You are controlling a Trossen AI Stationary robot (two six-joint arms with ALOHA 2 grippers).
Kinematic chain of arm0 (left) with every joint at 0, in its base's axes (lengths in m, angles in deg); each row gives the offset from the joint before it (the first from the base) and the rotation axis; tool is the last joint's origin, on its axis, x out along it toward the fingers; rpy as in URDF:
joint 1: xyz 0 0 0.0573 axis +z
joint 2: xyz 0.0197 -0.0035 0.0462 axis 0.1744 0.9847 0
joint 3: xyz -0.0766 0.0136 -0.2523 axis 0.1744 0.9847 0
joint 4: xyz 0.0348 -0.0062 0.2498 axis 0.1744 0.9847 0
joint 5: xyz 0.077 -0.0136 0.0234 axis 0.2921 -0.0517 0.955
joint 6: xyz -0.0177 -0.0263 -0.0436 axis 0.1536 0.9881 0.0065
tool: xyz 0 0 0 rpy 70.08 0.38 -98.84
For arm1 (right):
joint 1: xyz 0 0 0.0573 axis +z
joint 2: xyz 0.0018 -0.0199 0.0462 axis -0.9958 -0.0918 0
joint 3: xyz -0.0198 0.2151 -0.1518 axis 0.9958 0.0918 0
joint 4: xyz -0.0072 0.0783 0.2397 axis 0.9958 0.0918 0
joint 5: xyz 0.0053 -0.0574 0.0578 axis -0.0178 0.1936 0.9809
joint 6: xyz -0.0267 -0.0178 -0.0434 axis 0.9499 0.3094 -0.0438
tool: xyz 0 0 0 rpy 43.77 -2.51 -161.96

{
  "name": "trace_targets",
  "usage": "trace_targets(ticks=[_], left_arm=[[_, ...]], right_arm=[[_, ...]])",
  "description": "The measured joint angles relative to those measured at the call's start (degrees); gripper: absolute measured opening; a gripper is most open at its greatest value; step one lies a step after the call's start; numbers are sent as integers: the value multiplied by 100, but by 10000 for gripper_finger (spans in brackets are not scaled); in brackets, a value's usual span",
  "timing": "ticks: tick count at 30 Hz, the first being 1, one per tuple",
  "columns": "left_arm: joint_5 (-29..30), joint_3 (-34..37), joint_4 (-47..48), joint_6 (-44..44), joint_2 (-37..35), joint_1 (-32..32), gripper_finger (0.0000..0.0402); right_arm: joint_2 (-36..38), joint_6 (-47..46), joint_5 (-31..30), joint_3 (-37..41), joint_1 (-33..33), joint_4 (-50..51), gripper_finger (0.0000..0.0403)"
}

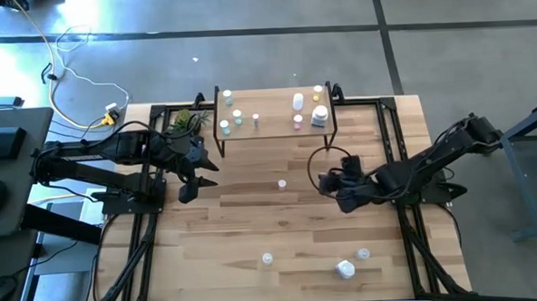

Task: Pick and place medicine bottles onto shelf by color
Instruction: Put the right orange pill bottle on the shelf

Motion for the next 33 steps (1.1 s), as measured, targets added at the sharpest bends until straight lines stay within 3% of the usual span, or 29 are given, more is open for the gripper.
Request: trace_targets(ticks=[6, 13, 24, 28, 33], left_arm=[[0, 0, 0, -2, 0, 0, 209], [0, 0, 2, -2, 0, 0, 209], [0, 0, 2, -108, 0, 0, 209], [6, 0, 0, -213, 0, 0, 209], [226, 0, 0, -208, -1, 0, 209]], right_arm=[[-1, 1569, -928, -162, -142, -968, 105], [-253, 3907, -1026, -537, -574, -2239, 105], [-1409, 6758, -1450, -2075, -972, -2420, 105], [-1939, 7289, -2105, -2579, -1123, -2419, 105], [-2623, 7282, -2714, -2967, -1292, -2636, 105]])
